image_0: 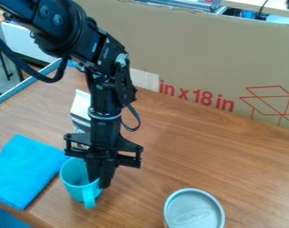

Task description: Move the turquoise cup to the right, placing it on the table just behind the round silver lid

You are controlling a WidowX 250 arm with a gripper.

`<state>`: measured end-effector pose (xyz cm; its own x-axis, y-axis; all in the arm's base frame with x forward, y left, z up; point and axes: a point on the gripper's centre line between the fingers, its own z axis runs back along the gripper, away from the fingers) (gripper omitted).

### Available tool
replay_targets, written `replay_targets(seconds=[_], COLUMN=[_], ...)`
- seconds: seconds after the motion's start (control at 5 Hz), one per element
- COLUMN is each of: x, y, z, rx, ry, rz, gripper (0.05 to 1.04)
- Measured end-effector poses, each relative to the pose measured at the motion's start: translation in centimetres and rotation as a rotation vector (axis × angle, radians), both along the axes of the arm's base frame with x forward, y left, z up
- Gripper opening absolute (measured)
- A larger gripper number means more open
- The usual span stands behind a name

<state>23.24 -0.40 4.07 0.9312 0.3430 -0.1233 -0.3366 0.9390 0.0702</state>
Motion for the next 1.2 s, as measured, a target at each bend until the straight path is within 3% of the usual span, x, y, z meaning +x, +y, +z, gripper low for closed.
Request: replay_targets(seconds=[0.2,0.4,0.6,0.8,1.0,1.2], x=[0.6,1.8,4.3,6.9,8.9,9.6], y=[-1.5,-4.3,-7.0,-8.7,-9.8,-10.9], z=[3.6,6.0,6.7,5.4,3.2,1.3], rx=[0.019,-0.007,-0.036,-0.024,-0.052,-0.035], ry=[-0.067,-0.099,-0.113,-0.093,-0.060,0.005], rz=[-0.045,-0.122,-0.202,-0.318,-0.463,-0.487], gripper=[0.094,0.094,0.094,0.094,0.094,0.094])
